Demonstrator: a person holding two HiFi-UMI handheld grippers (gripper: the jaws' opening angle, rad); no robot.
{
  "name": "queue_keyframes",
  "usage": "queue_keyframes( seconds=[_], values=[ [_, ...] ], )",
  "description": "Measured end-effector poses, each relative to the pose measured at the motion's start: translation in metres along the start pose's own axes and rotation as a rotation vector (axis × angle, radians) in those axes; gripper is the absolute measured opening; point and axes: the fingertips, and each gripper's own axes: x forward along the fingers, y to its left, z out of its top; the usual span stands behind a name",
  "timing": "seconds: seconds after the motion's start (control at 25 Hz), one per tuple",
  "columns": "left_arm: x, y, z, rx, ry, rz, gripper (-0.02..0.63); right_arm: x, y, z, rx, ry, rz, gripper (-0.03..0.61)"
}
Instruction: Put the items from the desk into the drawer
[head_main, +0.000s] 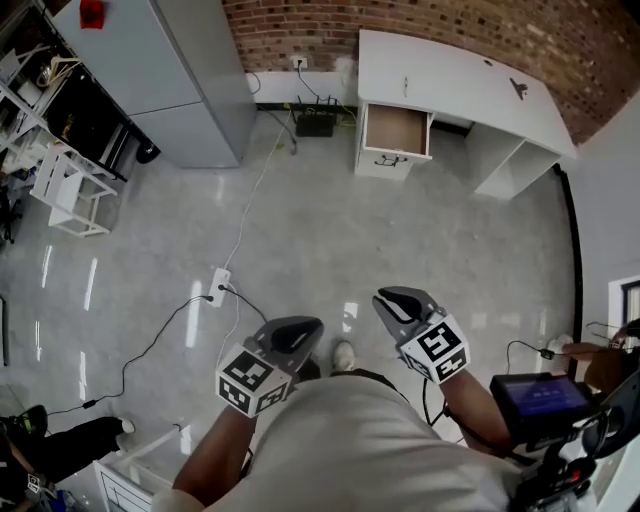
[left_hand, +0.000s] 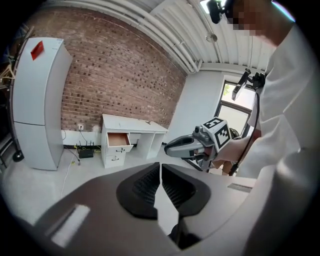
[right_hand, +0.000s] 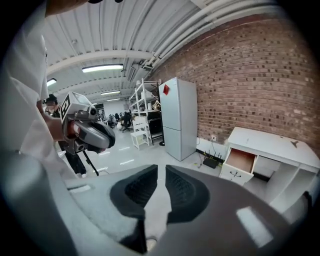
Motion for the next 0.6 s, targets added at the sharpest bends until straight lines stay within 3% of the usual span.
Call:
queue_keyframes(
  seconds=[0.4, 0.6],
  values=[
    [0.089, 0.101, 0.064, 0.028, 0.037, -0.149, 0.012, 0.046, -0.116, 0.023, 0.139, 0.029, -0.158, 0.035],
    [0.132, 0.178, 0.122, 0.072, 0.056, -0.269, 0.008, 0.102, -0.187, 0.068, 0.153, 0.056, -0.245, 0.035]
  ],
)
